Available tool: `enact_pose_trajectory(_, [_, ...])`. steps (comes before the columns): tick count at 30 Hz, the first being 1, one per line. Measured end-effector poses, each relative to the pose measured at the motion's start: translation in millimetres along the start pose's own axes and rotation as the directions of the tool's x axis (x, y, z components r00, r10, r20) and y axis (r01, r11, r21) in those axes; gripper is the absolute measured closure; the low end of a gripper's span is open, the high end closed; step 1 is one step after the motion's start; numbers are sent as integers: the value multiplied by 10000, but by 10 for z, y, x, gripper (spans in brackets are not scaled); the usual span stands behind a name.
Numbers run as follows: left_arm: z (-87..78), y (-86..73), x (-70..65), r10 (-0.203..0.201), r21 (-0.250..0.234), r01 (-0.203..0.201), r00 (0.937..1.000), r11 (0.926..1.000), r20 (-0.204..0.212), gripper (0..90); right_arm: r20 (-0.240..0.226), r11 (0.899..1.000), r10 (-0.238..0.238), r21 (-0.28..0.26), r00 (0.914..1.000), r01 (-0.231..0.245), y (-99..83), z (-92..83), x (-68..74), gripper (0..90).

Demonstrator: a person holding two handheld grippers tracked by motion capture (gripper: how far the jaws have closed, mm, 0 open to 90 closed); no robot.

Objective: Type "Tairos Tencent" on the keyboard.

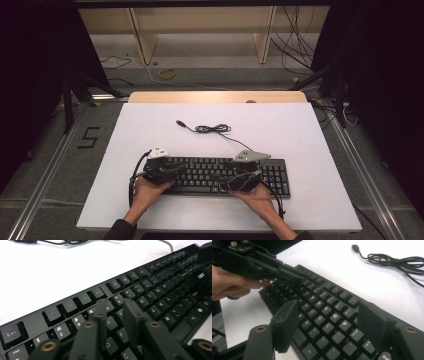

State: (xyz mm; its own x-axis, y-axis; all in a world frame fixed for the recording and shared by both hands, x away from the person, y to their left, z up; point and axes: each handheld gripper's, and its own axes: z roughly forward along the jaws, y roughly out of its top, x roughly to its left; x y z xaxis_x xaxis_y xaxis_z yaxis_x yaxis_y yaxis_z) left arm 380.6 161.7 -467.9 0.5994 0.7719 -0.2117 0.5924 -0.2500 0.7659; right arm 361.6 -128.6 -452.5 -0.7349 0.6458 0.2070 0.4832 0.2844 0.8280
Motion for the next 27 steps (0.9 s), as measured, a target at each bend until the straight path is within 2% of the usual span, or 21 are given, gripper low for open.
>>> enact_pose_trajectory(4, [-50, -8, 14, -147, -196, 152, 9996, 9997, 254, 519, 41, 10000, 4, 19, 10000, -4, 11, 21, -11, 346])
enact_pose_trajectory(9, [-122, -21, 12, -148, -533, 172, 9989, 9984, 451, 407, 12, 10000, 2, 24, 10000, -2, 25, 47, -16, 361])
enact_pose_trajectory(18, [-317, -67, 8, -265, -1338, 353, 9974, 9904, 671, 328, 25, 9999, -21, 136, 10000, 21, 56, 87, -32, 429])
enact_pose_trajectory(27, [-431, -148, 29, -311, -1667, 418, 9973, 9851, 664, 290, 185, 9990, 23, 448, 9998, -31, 90, 178, -62, 628])
